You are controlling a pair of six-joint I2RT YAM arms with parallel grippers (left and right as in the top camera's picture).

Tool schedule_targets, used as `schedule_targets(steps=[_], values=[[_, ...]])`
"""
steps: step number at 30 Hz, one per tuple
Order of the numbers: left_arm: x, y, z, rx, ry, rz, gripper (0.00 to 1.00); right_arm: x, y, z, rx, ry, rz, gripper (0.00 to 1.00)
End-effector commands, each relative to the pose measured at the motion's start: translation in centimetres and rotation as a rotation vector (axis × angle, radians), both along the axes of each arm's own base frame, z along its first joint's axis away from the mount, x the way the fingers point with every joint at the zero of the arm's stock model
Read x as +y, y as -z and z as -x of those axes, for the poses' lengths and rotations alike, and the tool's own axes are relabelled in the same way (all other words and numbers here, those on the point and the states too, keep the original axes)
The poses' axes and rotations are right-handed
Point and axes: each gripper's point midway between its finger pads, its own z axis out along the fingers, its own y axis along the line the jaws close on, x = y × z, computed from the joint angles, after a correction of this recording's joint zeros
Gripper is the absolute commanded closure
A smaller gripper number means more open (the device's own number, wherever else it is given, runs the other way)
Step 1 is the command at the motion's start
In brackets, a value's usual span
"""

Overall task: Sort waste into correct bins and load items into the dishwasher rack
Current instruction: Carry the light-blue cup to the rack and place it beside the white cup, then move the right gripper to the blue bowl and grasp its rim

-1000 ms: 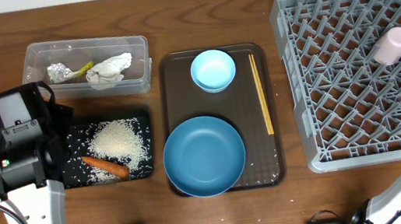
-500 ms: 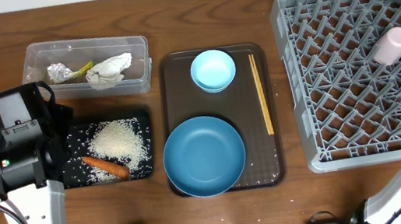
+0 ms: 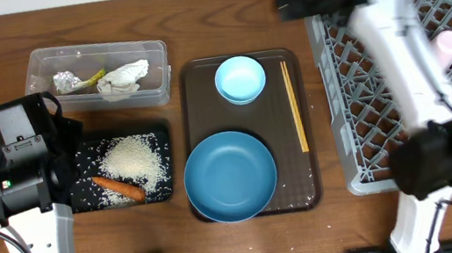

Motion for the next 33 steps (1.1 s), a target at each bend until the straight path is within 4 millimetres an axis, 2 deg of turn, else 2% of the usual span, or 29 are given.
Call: schedule_targets(steps=[1,4,8,11,14,17,22,25,33], values=[[0.5,-0.1,0.3,0.008,-0.016,-0.02,0.01,4.2,5.9,-0.3,0.061,-0.023,0.093,0.3],[0.5,-0.1,0.3,0.008,-0.016,-0.02,0.01,8.1,9.6,0.0,0.1,-0.058,0.086,0.38],[0.5,-0.1,0.3,0.008,-0.015,-0.02,0.01,12.5,13.7,1.3,0.134,-0.136,0.108,0.39],[0.5,-0.1,0.3,0.008,-0.016,-0.02,0.01,15.1,15.4,2.5,0.143,-0.186,0.119,0.39],[0.5,-0.1,0.3,0.008,-0.015,-0.02,0.01,16.8,15.6,3.4,0.133,-0.216,0.125,0.39],[0.5,-0.1,0.3,0.008,-0.015,-0.02,0.01,17.4,15.5,3.8,0.121,-0.208,0.146,0.39],[0.5,-0.1,0.3,0.008,-0.016,-0.02,0.01,15.7,16.4,4.2,0.145,-0.125,0.222,0.43],[0.5,-0.1,0.3,0.008,-0.016,-0.02,0.01,15.5,17.0,4.3,0.161,-0.124,0.232,0.47],[0.5,-0.1,0.3,0.008,-0.015,-0.02,0.01,16.6,19.6,5.5,0.236,-0.157,0.201,0.52]])
